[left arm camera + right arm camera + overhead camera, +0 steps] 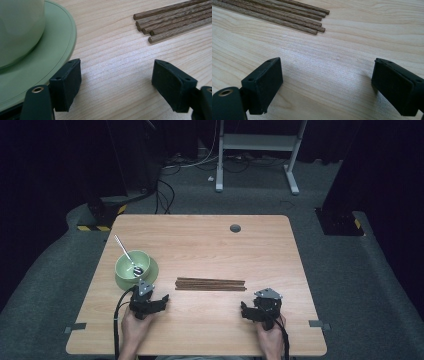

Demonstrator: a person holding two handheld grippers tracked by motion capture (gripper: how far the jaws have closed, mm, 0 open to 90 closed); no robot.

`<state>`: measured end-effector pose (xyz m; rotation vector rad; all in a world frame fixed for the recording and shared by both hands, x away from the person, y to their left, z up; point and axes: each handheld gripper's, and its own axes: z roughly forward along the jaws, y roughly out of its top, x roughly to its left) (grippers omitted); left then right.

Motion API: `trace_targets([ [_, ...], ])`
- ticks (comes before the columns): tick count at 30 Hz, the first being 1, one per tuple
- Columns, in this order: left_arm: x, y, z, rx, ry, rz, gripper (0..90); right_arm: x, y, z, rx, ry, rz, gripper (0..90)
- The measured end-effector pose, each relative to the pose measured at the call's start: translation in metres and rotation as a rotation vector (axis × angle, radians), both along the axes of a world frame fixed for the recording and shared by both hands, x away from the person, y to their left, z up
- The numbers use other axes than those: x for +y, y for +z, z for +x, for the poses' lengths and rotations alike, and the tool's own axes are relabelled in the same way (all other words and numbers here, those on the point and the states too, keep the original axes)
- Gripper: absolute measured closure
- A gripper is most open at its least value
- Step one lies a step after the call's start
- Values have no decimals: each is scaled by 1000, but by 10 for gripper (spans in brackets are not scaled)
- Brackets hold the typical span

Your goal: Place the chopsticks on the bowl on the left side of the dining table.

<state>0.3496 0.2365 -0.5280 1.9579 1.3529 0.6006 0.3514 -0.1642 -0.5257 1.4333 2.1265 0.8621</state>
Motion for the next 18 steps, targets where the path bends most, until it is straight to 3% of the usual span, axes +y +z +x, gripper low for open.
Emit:
trace_targets([
  [18,0,0,1,1,-9,0,240,0,0,-1,0,17,0,101],
])
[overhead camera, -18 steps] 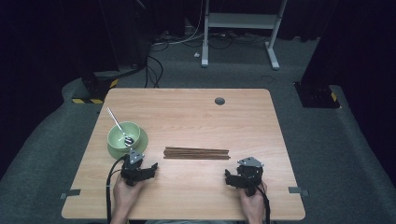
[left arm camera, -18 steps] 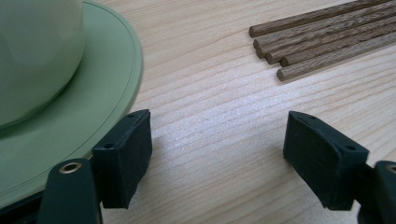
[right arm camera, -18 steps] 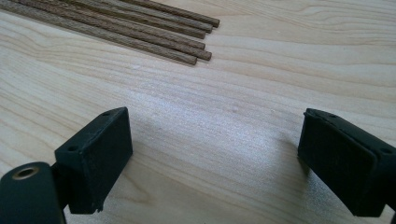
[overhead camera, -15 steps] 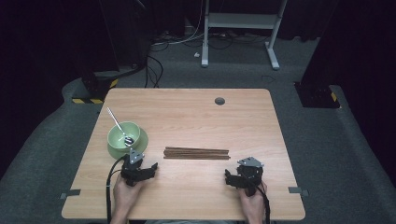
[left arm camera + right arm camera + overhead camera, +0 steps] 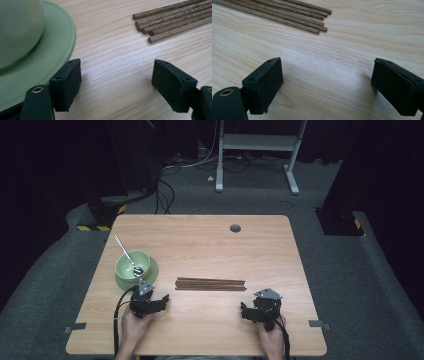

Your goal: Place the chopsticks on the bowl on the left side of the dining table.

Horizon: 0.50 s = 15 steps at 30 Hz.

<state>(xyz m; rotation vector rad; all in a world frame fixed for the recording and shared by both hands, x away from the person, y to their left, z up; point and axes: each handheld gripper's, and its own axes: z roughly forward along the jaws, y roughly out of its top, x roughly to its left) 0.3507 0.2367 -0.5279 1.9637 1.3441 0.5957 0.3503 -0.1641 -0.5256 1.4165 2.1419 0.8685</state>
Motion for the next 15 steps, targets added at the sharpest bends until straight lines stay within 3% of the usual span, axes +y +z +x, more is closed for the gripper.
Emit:
trace_targets([
  [15,1,0,0,2,-14,-6,232,1,0,-1,-3,7,-3,108],
])
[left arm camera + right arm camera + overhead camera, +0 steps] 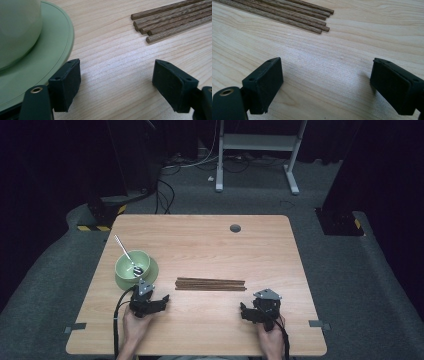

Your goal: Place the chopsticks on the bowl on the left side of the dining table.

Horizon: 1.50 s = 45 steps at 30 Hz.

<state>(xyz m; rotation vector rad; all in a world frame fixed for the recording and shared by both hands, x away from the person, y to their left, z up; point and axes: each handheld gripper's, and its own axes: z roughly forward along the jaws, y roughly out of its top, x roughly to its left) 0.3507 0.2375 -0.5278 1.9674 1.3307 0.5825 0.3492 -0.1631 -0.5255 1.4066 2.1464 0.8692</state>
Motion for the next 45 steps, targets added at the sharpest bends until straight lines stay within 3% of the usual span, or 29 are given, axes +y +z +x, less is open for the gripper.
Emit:
trace_targets([
  [3,1,0,-1,2,-9,-34,238,0,0,0,0,0,0,108],
  [14,-3,7,-7,-8,-68,-84,237,0,0,0,-1,-1,0,109],
  [20,-3,15,-8,-9,-115,-99,214,0,0,0,-1,-1,0,109],
  [23,-5,19,-8,-29,-129,-98,220,0,0,0,-1,-2,-1,109],
  [33,-9,29,-3,-5,-189,-120,217,0,0,0,-1,-2,-1,109],
  [40,-16,36,4,9,-237,-160,209,0,0,0,-2,-2,-1,109],
  [45,-23,39,5,6,-266,-156,204,1,0,0,-2,-3,-2,109],
])
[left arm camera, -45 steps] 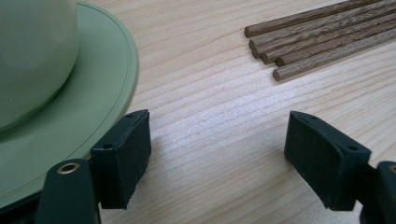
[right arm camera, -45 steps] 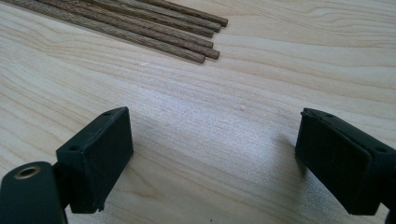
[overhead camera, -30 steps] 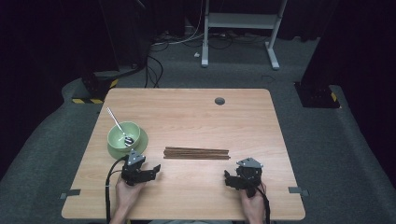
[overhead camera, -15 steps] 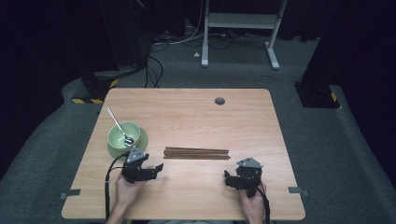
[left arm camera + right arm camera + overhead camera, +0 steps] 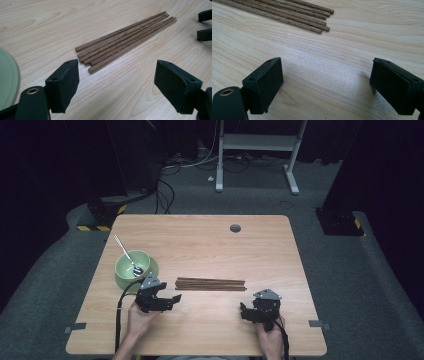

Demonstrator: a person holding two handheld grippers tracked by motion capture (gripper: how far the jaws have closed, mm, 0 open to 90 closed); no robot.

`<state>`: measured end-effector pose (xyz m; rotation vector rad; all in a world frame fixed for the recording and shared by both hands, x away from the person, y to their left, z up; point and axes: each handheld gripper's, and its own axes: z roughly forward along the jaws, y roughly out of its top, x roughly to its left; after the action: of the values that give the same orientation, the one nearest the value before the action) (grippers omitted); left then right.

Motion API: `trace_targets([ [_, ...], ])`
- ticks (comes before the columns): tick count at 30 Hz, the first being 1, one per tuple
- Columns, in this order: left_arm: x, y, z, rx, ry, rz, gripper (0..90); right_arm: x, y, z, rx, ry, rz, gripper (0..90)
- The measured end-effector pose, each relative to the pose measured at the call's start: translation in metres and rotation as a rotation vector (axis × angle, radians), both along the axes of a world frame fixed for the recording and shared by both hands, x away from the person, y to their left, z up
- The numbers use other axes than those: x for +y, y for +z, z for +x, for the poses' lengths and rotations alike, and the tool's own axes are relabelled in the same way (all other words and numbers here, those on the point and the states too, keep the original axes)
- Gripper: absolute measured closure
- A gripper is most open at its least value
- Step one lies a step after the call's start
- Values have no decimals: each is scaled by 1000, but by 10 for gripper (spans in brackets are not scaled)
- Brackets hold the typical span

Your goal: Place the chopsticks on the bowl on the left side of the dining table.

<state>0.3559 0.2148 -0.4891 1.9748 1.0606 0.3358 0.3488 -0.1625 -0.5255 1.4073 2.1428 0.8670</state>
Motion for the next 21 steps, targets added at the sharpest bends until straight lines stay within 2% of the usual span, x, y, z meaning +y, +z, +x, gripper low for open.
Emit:
trace_targets([
  [5,-5,0,2,2,-17,-14,192,0,0,0,-1,0,1,109],
  [10,-10,2,4,-8,-36,-3,183,0,0,0,-2,-1,1,109],
  [12,-11,2,6,-2,-40,-21,178,0,0,0,-2,-1,1,109],
  [18,-15,0,10,2,-38,-30,178,0,0,0,-2,-1,1,109],
  [19,-16,1,11,-6,-40,-18,178,0,0,0,-1,-1,1,109],
  [21,-17,4,13,-8,-37,-26,177,0,0,0,1,-1,1,109],
])
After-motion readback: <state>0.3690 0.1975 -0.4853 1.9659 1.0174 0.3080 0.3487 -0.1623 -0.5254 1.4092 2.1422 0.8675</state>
